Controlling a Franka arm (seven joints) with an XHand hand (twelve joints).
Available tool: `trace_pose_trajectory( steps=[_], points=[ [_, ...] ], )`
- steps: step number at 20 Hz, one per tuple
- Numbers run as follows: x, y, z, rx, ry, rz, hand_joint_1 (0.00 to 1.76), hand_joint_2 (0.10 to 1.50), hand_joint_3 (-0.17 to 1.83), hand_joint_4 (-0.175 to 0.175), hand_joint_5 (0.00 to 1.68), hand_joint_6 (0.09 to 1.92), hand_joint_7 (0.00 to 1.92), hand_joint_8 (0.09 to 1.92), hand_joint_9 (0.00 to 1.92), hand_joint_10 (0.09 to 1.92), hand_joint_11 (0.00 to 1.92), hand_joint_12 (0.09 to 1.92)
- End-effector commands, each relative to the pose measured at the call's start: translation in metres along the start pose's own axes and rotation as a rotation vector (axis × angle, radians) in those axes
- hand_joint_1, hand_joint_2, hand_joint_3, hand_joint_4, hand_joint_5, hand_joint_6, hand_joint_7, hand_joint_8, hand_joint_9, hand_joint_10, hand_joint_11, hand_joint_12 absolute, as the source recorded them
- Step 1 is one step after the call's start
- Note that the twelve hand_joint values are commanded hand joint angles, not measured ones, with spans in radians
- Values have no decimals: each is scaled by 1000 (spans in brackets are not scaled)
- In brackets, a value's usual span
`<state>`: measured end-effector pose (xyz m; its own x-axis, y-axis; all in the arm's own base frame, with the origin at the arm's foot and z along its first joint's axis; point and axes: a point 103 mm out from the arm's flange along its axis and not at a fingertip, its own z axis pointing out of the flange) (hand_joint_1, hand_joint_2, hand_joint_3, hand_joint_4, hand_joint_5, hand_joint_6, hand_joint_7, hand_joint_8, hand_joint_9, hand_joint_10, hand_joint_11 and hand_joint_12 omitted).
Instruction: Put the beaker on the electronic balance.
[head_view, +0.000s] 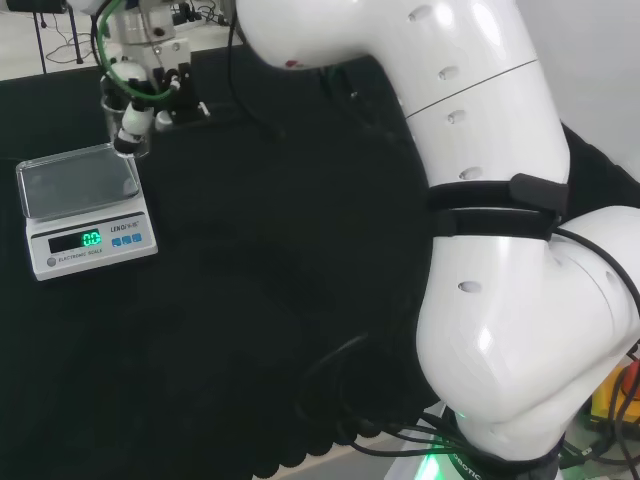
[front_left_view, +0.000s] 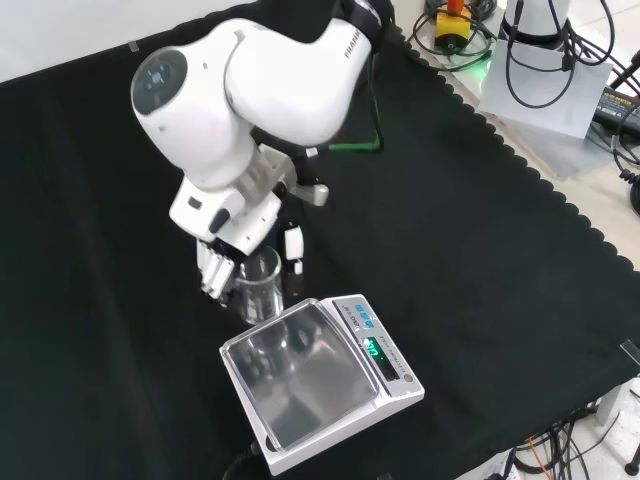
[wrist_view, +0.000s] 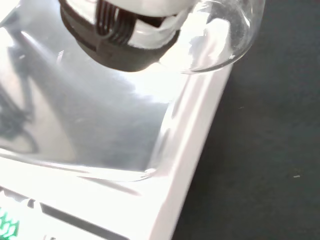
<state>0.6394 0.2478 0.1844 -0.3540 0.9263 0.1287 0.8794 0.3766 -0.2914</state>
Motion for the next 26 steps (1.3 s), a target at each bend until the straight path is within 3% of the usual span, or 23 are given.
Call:
trace_pose_trajectory(
  steps=[1, 14, 24, 26],
  points=[
    [24, 7, 15, 38, 2, -31, 1315, 1286, 1, -175, 602, 1547, 495, 1609, 793, 1473, 904, 1170],
    [50, 29, 36, 77, 2, -73, 1317, 1283, -1, -175, 609, 1540, 500, 1601, 797, 1468, 910, 1168],
    [50, 31, 44, 85, 6, -75, 1318, 1280, -2, -175, 615, 1530, 506, 1590, 804, 1460, 914, 1166],
    [51, 32, 43, 107, 0, -75, 1249, 1206, -115, -105, 466, 1498, 532, 1447, 814, 1315, 899, 1164]
  ],
)
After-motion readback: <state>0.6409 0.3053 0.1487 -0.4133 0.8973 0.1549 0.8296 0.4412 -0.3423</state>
